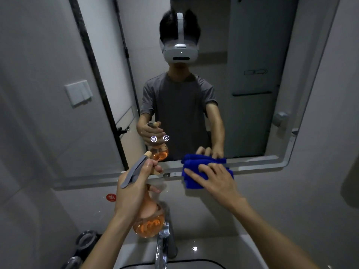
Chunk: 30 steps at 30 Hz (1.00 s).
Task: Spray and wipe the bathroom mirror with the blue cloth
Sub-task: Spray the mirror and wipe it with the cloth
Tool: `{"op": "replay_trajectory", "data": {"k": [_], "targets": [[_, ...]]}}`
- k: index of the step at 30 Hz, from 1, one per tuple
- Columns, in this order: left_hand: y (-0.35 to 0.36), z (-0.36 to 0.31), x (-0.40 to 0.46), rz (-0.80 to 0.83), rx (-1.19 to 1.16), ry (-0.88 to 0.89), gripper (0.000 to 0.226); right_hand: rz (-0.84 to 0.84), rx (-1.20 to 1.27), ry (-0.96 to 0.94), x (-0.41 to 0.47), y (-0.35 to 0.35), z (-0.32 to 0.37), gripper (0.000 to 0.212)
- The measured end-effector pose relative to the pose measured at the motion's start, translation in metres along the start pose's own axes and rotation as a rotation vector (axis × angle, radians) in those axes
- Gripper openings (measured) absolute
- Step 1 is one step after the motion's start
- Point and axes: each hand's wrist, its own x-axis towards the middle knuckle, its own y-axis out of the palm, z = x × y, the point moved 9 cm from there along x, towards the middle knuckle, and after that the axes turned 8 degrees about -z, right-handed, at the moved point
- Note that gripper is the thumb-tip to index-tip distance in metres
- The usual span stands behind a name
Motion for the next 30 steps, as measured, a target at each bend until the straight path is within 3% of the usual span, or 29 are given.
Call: {"op": "replay_trajectory", "data": {"k": [3, 5, 6, 8, 9, 10, 12, 15, 19, 24, 30], "targets": [[-0.005, 0.003, 0.000, -0.013, 0.020, -0.005, 0.021, -0.067, -0.021, 0.106, 0.002, -0.027, -0.052, 0.066], [-0.006, 0.004, -0.001, -0.021, 0.029, -0.002, 0.020, -0.019, 0.103, 0.355, 0.005, -0.043, -0.107, 0.018], [-0.006, 0.005, -0.002, -0.022, 0.028, -0.002, 0.020, -0.054, 0.105, 0.490, 0.005, -0.055, -0.136, 0.012], [-0.006, 0.005, -0.004, -0.029, 0.020, -0.010, 0.020, -0.232, 0.198, 0.782, -0.007, -0.077, -0.188, 0.023], [-0.005, 0.005, -0.004, -0.030, 0.021, -0.016, 0.020, -0.337, 0.178, 0.873, -0.012, -0.088, -0.204, 0.047], [-0.004, 0.005, -0.005, -0.027, 0.025, -0.015, 0.020, -0.413, 0.159, 0.928, -0.013, -0.095, -0.212, 0.069], [-0.003, 0.004, -0.006, -0.020, 0.039, -0.006, 0.021, -0.538, 0.084, 1.015, -0.009, -0.103, -0.207, 0.079], [-0.005, 0.006, -0.008, -0.007, 0.062, -0.012, 0.021, -0.544, 0.036, 0.987, 0.010, -0.091, -0.164, 0.080], [-0.016, 0.013, -0.012, -0.008, 0.082, -0.026, 0.018, -0.274, 0.142, 0.657, 0.034, -0.045, -0.067, 0.098], [-0.034, 0.024, -0.012, -0.026, 0.124, -0.072, 0.024, -0.001, 0.229, 0.400, 0.040, -0.005, 0.024, 0.114], [-0.042, 0.031, -0.008, -0.011, 0.182, -0.087, 0.024, 0.018, 0.314, 0.415, 0.049, 0.004, 0.045, 0.112]]}}
